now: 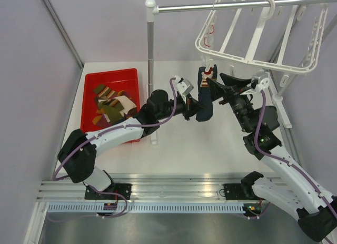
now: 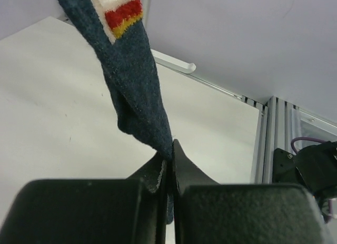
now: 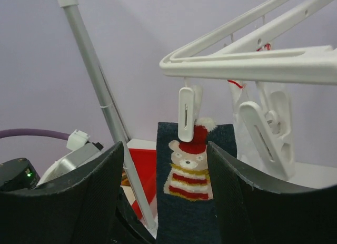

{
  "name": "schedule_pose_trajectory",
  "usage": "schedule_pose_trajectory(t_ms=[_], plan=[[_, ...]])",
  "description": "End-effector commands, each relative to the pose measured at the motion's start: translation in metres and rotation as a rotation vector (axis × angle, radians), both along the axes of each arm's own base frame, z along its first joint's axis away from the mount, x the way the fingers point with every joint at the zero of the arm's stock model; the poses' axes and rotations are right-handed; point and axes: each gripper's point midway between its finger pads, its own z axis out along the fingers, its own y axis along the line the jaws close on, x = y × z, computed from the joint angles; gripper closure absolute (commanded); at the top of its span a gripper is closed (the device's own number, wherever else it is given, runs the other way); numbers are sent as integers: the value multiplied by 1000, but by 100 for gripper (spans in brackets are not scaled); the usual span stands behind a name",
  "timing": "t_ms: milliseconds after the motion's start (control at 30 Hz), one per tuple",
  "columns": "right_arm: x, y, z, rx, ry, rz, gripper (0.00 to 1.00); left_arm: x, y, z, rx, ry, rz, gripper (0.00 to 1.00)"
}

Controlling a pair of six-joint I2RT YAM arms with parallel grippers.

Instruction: Remove the socks clipped to the hanger

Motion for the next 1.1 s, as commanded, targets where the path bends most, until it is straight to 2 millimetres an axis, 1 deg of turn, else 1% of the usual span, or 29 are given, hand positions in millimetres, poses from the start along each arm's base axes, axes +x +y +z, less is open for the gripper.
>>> schedule_pose_trajectory(t_ms=[0,33,133,167,233,333,400,467,500,533,600,767,800,867,933,967,1000,1033,1067], plan=[[2,3,13,37,-39,14,32,-22,1,33,-37,-23,-86,98],[6,4,10,34,-29,7,32,-24,1,33,-35,-20,-92,98],[8,1,8,46,-13,-10,32,-28,5,39,-42,-15,-99,98],[10,-1,5,45,0,-23,32,-28,5,39,-41,-7,-99,98],[11,-6,2,48,7,-47,32,-31,6,47,-46,-16,-107,98],[9,-5,5,48,-5,-36,31,-34,8,52,-40,-14,-116,98],[7,-1,14,55,-35,-10,29,-38,8,51,-35,-8,-134,98],[11,6,16,46,-37,20,29,-41,7,52,-32,-6,-154,98],[13,6,22,52,-42,20,29,-43,7,52,-31,-5,-160,98],[16,8,21,49,-37,21,29,-43,8,52,-30,-4,-160,98],[19,5,23,64,-36,18,29,-45,9,57,-36,-9,-163,98],[22,2,25,92,-35,26,29,-49,10,59,-25,-9,-185,98],[25,2,22,93,-24,24,28,-50,9,61,-26,-10,-189,98],[26,2,20,95,-5,27,28,-47,10,63,-30,-10,-166,98],[23,3,15,98,11,43,28,-41,11,65,-34,-9,-134,98],[22,2,10,101,28,41,28,-39,11,64,-32,-7,-125,98],[16,-4,4,110,35,30,27,-37,11,66,-35,-7,-116,98],[13,-6,-1,118,45,27,25,-34,10,65,-32,-2,-107,98],[10,-7,-14,112,64,29,25,-33,9,65,-33,-1,-104,98]])
